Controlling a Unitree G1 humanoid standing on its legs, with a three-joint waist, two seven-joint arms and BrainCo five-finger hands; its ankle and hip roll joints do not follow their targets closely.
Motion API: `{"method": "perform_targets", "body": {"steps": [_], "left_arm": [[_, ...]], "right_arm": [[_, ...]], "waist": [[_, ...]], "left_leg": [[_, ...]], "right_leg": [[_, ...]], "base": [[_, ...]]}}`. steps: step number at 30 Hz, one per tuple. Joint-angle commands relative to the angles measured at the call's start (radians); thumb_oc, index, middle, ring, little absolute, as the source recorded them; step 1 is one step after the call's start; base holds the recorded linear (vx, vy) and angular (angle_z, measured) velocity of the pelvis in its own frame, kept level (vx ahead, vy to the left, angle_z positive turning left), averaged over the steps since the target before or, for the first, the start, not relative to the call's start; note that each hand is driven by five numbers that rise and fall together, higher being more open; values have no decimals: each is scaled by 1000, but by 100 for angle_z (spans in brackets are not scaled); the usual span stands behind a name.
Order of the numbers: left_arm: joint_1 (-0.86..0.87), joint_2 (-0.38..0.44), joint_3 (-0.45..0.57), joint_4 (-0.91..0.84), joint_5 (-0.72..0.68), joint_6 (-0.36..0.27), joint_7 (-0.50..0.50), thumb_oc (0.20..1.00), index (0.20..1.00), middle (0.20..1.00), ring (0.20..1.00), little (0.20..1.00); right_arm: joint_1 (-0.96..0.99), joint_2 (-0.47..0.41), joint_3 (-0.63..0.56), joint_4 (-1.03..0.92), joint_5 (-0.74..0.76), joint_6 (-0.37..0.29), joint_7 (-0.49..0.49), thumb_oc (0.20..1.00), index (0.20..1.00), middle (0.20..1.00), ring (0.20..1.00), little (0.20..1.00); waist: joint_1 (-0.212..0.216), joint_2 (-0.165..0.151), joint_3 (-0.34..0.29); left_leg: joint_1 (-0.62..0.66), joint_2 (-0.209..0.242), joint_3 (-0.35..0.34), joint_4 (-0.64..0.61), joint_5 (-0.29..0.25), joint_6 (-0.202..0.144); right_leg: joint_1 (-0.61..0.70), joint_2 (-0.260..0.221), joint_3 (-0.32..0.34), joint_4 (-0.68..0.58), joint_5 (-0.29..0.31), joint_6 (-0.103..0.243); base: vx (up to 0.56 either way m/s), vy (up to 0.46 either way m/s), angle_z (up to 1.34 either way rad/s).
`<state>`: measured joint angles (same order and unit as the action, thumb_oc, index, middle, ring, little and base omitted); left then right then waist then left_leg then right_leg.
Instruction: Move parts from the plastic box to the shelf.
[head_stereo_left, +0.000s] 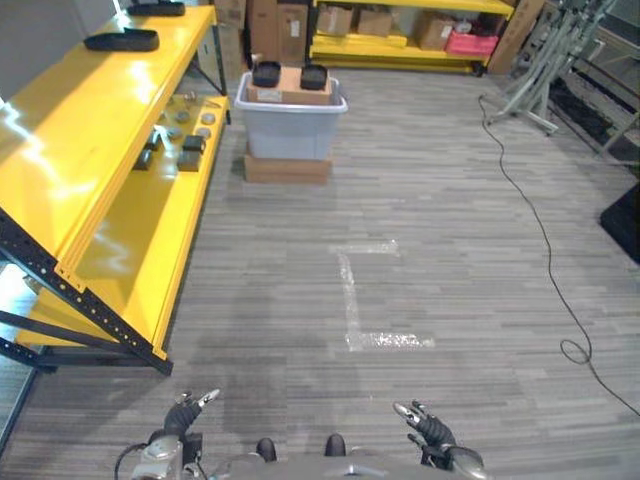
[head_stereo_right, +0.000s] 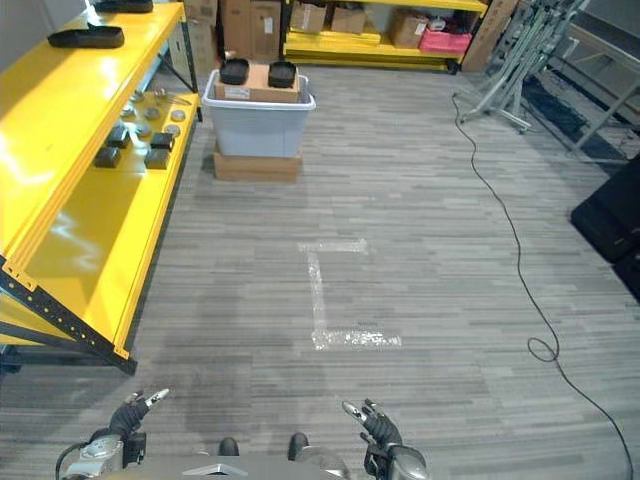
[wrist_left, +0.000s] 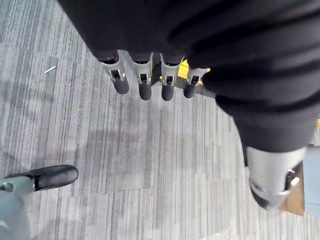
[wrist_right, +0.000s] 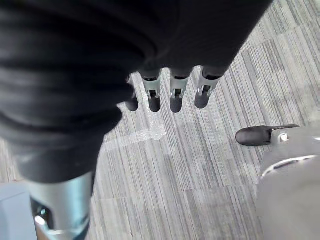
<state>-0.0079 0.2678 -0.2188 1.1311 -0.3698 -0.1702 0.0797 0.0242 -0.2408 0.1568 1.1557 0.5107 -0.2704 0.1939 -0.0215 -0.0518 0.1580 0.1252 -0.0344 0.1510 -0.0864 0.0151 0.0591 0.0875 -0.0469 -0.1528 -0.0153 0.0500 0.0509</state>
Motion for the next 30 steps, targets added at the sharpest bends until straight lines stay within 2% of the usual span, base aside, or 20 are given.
{"method": "perform_targets", "body": {"steps": [1,3,8,11,13,14,15,18,19,20,21,22,23,24,27,28,29,30], "left_arm": [[-52,14,-9,41,2,-26,0,1000,1000,1000,1000,1000],[-57,25,-3,45,1,-16,1,1000,1000,1000,1000,1000],[-56,22,12,52,-24,-10,-3,1000,1000,1000,1000,1000],[-53,15,11,53,-20,-5,-5,1000,1000,1000,1000,1000],[-51,13,10,54,-28,-9,-5,1000,1000,1000,1000,1000],[-52,7,12,51,-56,-14,2,1000,1000,1000,1000,1000],[-53,5,12,50,-72,-14,7,1000,1000,1000,1000,1000],[-52,-8,23,46,-140,-21,0,1000,1000,1000,1000,1000],[-52,-18,27,43,-133,-22,0,1000,1000,1000,1000,1000],[-54,-23,27,41,-122,-18,-2,1000,1000,1000,1000,1000],[-56,-31,31,38,-104,-20,-8,1000,1000,1000,1000,1000],[-56,-35,32,34,-98,-20,-11,1000,1000,1000,1000,1000],[-56,-37,32,32,-98,-21,-13,1000,1000,1000,1000,1000],[-58,-44,31,7,-94,-9,-27,1000,1000,1000,1000,1000],[-54,-50,33,3,-93,0,-38,1000,1000,1000,1000,1000],[-39,-49,30,5,-86,-5,-45,1000,1000,1000,1000,1000],[-16,-53,19,13,-76,-19,-41,1000,1000,1000,1000,1000],[-5,-52,17,19,-76,-25,-47,1000,1000,1000,1000,1000]], "right_arm": [[-65,-25,31,-9,-7,-74,-8,1000,1000,1000,1000,1000],[-66,-25,38,-21,-21,-35,28,1000,1000,1000,1000,1000],[-57,-18,40,9,-27,-37,29,1000,1000,1000,1000,1000],[-54,-23,35,23,-31,-27,34,1000,1000,1000,1000,1000],[-55,-25,36,26,-38,-23,40,1000,1000,1000,1000,1000],[-56,-32,39,29,-44,-13,46,1000,1000,1000,1000,1000],[-57,-35,40,30,-43,-8,44,1000,1000,1000,1000,1000],[-59,-44,38,38,-38,5,36,1000,1000,1000,1000,1000],[-60,-51,36,35,-34,8,24,1000,1000,1000,1000,1000],[-60,-54,35,30,-41,13,18,1000,1000,1000,1000,1000],[-61,-60,36,25,-47,18,14,1000,1000,1000,1000,1000],[-60,-65,36,24,-48,17,13,1000,1000,1000,1000,1000],[-59,-66,36,23,-49,15,13,1000,1000,1000,1000,1000],[-54,-82,33,18,-56,6,13,1000,1000,1000,1000,1000],[-65,-88,27,18,-61,4,13,1000,1000,1000,1000,1000],[-72,-94,24,12,-50,9,12,1000,1000,1000,1000,1000],[-77,-98,25,6,-48,14,10,1000,1000,1000,1000,1000],[-77,-102,27,10,-48,10,14,1000,1000,1000,1000,1000]], "waist": [[0,31,49],[-8,34,70],[-20,31,74],[-29,33,74],[-32,35,75],[-39,36,74],[-40,36,73],[-45,21,67],[-45,12,70],[-43,7,68],[-37,0,72],[-32,-2,79],[-30,-6,78],[-12,-6,99],[8,6,106],[22,17,108],[52,40,112],[70,48,113]], "left_leg": [[18,12,63,10,-110,39],[21,17,65,9,-113,43],[33,11,42,3,-108,24],[40,6,39,-1,-111,9],[45,7,46,0,-115,6],[41,7,46,8,-123,6],[37,6,43,14,-124,7],[8,17,29,164,-183,13],[-12,28,30,291,-209,16],[-44,37,28,361,-185,8],[-107,50,16,515,-147,-5],[-151,58,11,618,-132,-14],[-173,58,9,645,-117,-17],[-338,74,-15,829,-68,-32],[-332,46,-7,675,-60,-29],[-301,26,-13,516,-29,-39],[-308,2,-61,300,46,-68],[-327,2,-92,246,86,-85]], "right_leg": [[-95,-70,-16,238,-40,103],[-147,-74,-16,301,-16,115],[-141,-55,-11,203,0,109],[-140,-33,-12,104,0,92],[-143,-28,-17,87,-2,85],[-130,-8,-1,57,-18,63],[-124,-2,7,50,-22,55],[-111,-7,24,52,-39,26],[-97,-14,20,58,-52,6],[-90,-16,17,56,-55,-6],[-75,-14,28,58,-63,-24],[-65,-11,32,59,-65,-35],[-64,-13,34,59,-66,-39],[-31,-1,51,66,-78,-62],[-1,12,68,70,-101,-52],[19,29,78,73,-119,-44],[58,68,103,74,-149,-45],[78,84,115,70,-159,-49]], "base": [[-35,42,-36],[-12,-5,-38],[111,-106,-8],[163,-176,1],[156,-193,1],[169,-231,6],[232,-321,10],[191,-231,22],[233,-239,13],[256,-300,13],[162,-229,15],[111,-180,24],[213,-242,9],[275,-202,18],[355,-32,19],[506,112,-65],[595,129,-55],[542,119,-44]]}}
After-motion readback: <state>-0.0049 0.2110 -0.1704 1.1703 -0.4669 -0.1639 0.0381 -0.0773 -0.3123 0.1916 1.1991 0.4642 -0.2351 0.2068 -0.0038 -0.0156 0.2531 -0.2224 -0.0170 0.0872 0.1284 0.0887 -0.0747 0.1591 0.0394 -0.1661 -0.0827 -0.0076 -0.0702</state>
